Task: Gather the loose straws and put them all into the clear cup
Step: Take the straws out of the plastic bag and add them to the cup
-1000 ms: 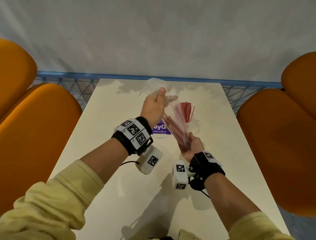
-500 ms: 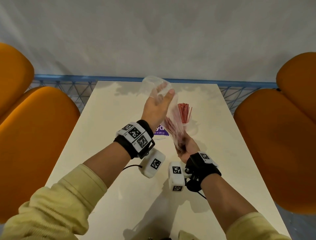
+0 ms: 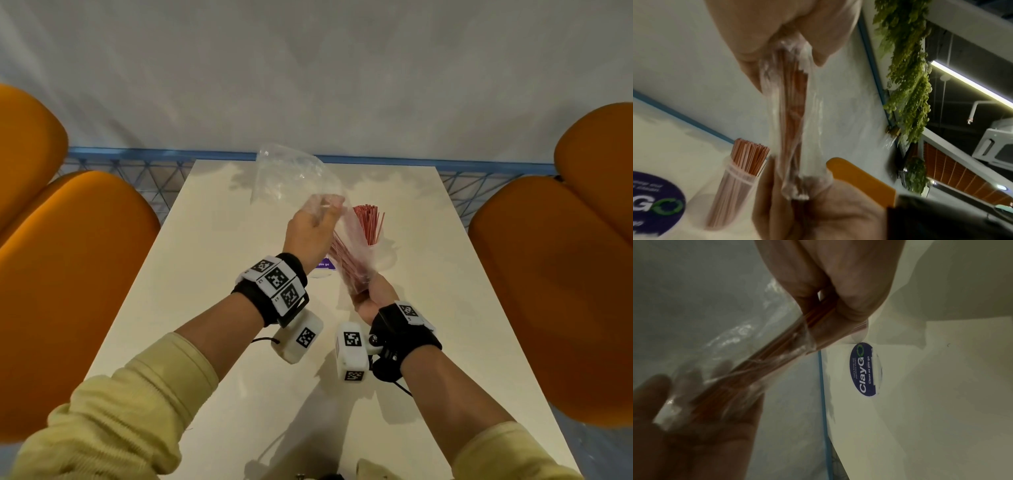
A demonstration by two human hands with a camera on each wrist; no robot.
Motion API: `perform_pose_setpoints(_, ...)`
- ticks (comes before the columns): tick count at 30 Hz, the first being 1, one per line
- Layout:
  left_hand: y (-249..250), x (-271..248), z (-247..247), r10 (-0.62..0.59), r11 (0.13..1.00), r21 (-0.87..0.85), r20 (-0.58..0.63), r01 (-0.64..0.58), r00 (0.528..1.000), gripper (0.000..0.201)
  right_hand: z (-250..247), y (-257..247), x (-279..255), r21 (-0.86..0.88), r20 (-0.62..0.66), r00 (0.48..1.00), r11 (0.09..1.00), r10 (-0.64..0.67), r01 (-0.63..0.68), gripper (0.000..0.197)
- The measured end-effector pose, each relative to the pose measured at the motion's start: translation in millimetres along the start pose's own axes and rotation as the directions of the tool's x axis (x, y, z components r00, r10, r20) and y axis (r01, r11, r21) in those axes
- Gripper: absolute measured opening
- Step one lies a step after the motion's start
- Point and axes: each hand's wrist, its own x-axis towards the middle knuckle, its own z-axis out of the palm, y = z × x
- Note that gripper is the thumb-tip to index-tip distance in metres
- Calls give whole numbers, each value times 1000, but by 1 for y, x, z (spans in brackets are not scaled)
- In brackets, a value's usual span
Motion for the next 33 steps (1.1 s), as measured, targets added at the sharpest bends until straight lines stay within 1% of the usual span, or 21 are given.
perform_pose_setpoints(2,-9,0,4,-7,997,75,-11,7,1000,46,2,-1,-1,42,32,999,999,-8,7,13)
perform_pose_setpoints(3,-11,0,6,-4,996,93,-28,7,1000,51,2,-1,-1,65,47,999,998,-16,13,14)
perform_pose_setpoints(4,-12,0,8,10,994,107,-36,-6,999,46,2,0,-1,87,68,997,996,-26,20,18)
perform_pose_setpoints(5,-12,2,9,30,991,129,-45,-24,999,36,2,1,0,94,78,996,995,-33,26,25)
perform_pose_setpoints(6,-12,3,10,60,984,172,-53,-50,997,29,2,2,1,90,68,997,996,-33,26,31)
perform_pose_setpoints(7,-11,3,9,101,970,227,-57,-85,993,27,2,3,2,85,59,998,996,-30,25,32)
perform_pose_setpoints(9,-10,6,8,145,944,309,-71,-116,987,30,2,2,1,84,82,995,996,-50,43,29)
perform_pose_setpoints(11,-11,9,7,144,927,362,-104,-97,984,35,3,-1,-3,36,143,987,997,-77,73,24)
perform_pose_setpoints(14,-13,12,5,122,886,462,-145,-41,982,43,6,-2,-10,-160,224,973,982,-59,97,26)
perform_pose_setpoints(16,-13,15,3,116,863,505,-136,-32,984,40,8,1,-15,-357,269,962,924,-40,138,33)
perform_pose_setpoints(18,-12,19,-1,89,869,495,-140,-8,986,34,7,3,-18,-510,332,943,837,-20,197,37)
perform_pose_setpoints(19,-12,21,-3,66,877,480,-150,14,986,33,6,3,-18,-541,367,930,813,-2,216,32)
perform_pose_setpoints(20,-12,22,-5,43,882,469,-159,38,986,34,5,3,-19,-543,406,914,810,23,221,25)
perform_pose_setpoints(21,-12,23,-7,34,884,465,-168,49,985,35,4,3,-19,-539,445,895,808,35,236,25)
perform_pose_setpoints(22,-13,23,-9,39,888,457,-177,47,983,35,4,2,-18,-557,475,879,787,40,266,33)
perform_pose_setpoints(23,-14,23,-10,54,898,439,-191,36,980,37,4,1,-16,-613,489,872,723,31,318,40)
perform_pose_setpoints(25,-20,24,-11,70,923,385,-229,24,971,40,9,3,-15,-732,490,871,524,-38,435,48)
perform_pose_setpoints(26,-22,24,-10,60,935,354,-244,31,968,40,11,5,-14,-758,492,868,457,-67,465,47)
perform_pose_setpoints(27,-23,23,-9,42,946,320,-258,45,965,39,14,8,-14,-760,497,863,437,-87,481,42)
perform_pose_setpoints(30,-21,17,-4,-11,975,209,-279,72,960,40,18,13,-12,-746,506,849,417,-153,519,24)
perform_pose_setpoints(33,-18,12,-2,-85,991,79,-247,108,965,42,18,16,-7,-757,511,837,357,-197,547,8)
